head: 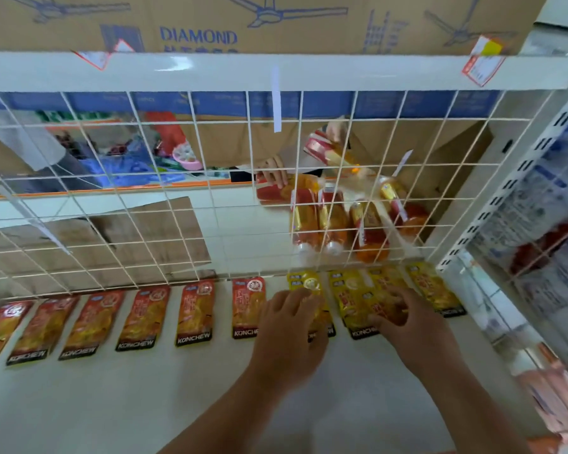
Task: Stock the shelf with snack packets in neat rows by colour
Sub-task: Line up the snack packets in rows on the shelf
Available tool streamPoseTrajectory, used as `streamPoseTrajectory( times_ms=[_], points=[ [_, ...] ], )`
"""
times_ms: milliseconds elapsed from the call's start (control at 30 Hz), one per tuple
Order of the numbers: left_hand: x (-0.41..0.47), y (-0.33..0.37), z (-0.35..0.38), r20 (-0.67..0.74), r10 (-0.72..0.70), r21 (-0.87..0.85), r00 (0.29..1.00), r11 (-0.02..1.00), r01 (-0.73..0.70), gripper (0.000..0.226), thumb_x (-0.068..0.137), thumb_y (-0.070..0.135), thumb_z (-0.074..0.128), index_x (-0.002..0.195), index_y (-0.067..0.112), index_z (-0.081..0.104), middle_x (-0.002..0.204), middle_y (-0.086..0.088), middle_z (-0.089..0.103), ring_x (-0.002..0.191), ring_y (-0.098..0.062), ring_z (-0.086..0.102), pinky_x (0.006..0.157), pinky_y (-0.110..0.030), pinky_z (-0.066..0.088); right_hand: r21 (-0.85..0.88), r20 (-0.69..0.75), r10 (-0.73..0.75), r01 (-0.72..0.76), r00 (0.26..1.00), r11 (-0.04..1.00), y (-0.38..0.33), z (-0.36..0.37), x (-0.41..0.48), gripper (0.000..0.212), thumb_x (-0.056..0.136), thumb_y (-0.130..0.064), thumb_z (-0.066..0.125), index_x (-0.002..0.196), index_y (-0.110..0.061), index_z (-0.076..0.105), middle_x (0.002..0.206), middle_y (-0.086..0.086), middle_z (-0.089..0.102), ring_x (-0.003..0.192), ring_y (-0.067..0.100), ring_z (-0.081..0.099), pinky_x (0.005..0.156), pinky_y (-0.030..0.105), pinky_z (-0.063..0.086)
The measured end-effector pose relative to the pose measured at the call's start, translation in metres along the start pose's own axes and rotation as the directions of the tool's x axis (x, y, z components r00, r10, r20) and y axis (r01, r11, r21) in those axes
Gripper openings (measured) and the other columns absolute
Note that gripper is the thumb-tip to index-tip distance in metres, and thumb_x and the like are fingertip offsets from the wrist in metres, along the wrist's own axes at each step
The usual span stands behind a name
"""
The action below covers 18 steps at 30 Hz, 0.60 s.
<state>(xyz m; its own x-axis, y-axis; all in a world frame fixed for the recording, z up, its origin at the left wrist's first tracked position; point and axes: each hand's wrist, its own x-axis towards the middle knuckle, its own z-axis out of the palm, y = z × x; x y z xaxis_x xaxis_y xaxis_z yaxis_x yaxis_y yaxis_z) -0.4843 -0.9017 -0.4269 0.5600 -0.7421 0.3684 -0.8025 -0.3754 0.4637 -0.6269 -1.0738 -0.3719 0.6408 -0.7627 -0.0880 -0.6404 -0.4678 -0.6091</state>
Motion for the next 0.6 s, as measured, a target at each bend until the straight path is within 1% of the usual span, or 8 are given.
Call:
streamPoseTrajectory(
  times_ms=[67, 133, 167, 200, 300, 400, 500, 600],
  points=[
    [0.000, 0.002, 0.010, -0.008, 0.054, 0.011, 0.999, 0.999, -0.054, 0.040, 0.086, 0.036, 0.060, 0.125, 0.023, 0.062, 0.129, 0.005, 0.061, 0.120, -0.021, 0.052, 0.096, -0.041, 0.046, -0.030, -0.045, 0.022, -0.023, 0.999, 0.999, 0.012, -0.002, 0.007, 0.067, 0.081, -0.056, 0.073, 0.137, -0.024, 0.054, 0.126, -0.001, 0.062, 0.109, 0.019, 0.059, 0.087, 0.036, 0.050],
    [-0.001, 0.000, 0.018, -0.008, 0.099, 0.045, 0.995, 0.994, -0.098, 0.041, 0.086, 0.037, 0.060, 0.125, 0.024, 0.060, 0.129, 0.005, 0.061, 0.122, -0.021, 0.052, 0.096, -0.044, 0.047, -0.089, -0.113, 0.039, -0.049, 0.993, 0.995, 0.022, -0.002, 0.017, 0.070, 0.075, -0.069, 0.064, 0.127, -0.022, 0.060, 0.116, 0.001, 0.065, 0.105, 0.024, 0.060, 0.087, 0.043, 0.053],
    [-0.002, -0.002, 0.021, -0.008, 0.112, 0.055, 0.994, 0.992, -0.111, 0.042, 0.086, 0.037, 0.061, 0.126, 0.025, 0.059, 0.129, 0.005, 0.061, 0.123, -0.022, 0.053, 0.095, -0.045, 0.048, -0.117, -0.147, 0.043, -0.060, 0.988, 0.991, 0.027, -0.002, 0.022, 0.072, 0.071, -0.072, 0.060, 0.123, -0.022, 0.061, 0.110, 0.002, 0.065, 0.103, 0.027, 0.060, 0.086, 0.045, 0.054],
    [-0.001, -0.003, 0.022, -0.011, 0.121, 0.059, 0.993, 0.991, -0.120, 0.043, 0.086, 0.038, 0.061, 0.126, 0.026, 0.058, 0.129, 0.005, 0.061, 0.123, -0.022, 0.053, 0.095, -0.045, 0.047, -0.141, -0.177, 0.037, -0.062, 0.984, 0.988, 0.030, -0.002, 0.028, 0.070, 0.069, -0.071, 0.060, 0.119, -0.021, 0.062, 0.107, 0.003, 0.064, 0.101, 0.029, 0.060, 0.085, 0.046, 0.054],
    [0.000, -0.004, 0.025, -0.023, 0.129, 0.072, 0.991, 0.989, -0.127, 0.044, 0.085, 0.038, 0.062, 0.127, 0.027, 0.057, 0.126, 0.005, 0.061, 0.121, -0.022, 0.055, 0.095, -0.045, 0.047, -0.197, -0.224, 0.002, -0.047, 0.975, 0.979, 0.034, -0.001, 0.043, 0.055, 0.071, -0.059, 0.072, 0.107, -0.018, 0.062, 0.096, 0.006, 0.063, 0.092, 0.032, 0.060, 0.081, 0.045, 0.053],
    [0.000, -0.005, 0.028, -0.028, 0.140, 0.085, 0.990, 0.987, -0.137, 0.043, 0.084, 0.038, 0.061, 0.126, 0.026, 0.060, 0.125, 0.005, 0.062, 0.121, -0.022, 0.055, 0.094, -0.043, 0.046, -0.245, -0.237, -0.047, -0.013, 0.970, 0.969, 0.035, 0.004, 0.056, 0.050, 0.070, -0.060, 0.070, 0.095, -0.018, 0.060, 0.085, 0.004, 0.061, 0.083, 0.031, 0.060, 0.077, 0.043, 0.052],
    [0.000, -0.006, 0.029, -0.033, 0.144, 0.089, 0.989, 0.986, -0.140, 0.042, 0.084, 0.038, 0.061, 0.124, 0.025, 0.063, 0.124, 0.006, 0.062, 0.120, -0.020, 0.054, 0.094, -0.041, 0.044, -0.294, -0.226, -0.048, -0.022, 0.973, 0.956, 0.036, 0.009, 0.063, 0.049, 0.070, -0.063, 0.067, 0.092, -0.021, 0.055, 0.086, 0.002, 0.059, 0.086, 0.029, 0.059, 0.076, 0.043, 0.051],
    [0.000, -0.004, 0.028, -0.035, 0.146, 0.093, 0.989, 0.985, -0.142, 0.040, 0.084, 0.039, 0.062, 0.121, 0.025, 0.062, 0.124, 0.008, 0.059, 0.120, -0.018, 0.053, 0.095, -0.036, 0.040, -0.318, -0.226, -0.039, -0.035, 0.973, 0.947, 0.036, 0.010, 0.066, 0.050, 0.071, -0.062, 0.070, 0.098, -0.022, 0.057, 0.092, 0.003, 0.061, 0.093, 0.029, 0.059, 0.079, 0.043, 0.051]
  ],
)
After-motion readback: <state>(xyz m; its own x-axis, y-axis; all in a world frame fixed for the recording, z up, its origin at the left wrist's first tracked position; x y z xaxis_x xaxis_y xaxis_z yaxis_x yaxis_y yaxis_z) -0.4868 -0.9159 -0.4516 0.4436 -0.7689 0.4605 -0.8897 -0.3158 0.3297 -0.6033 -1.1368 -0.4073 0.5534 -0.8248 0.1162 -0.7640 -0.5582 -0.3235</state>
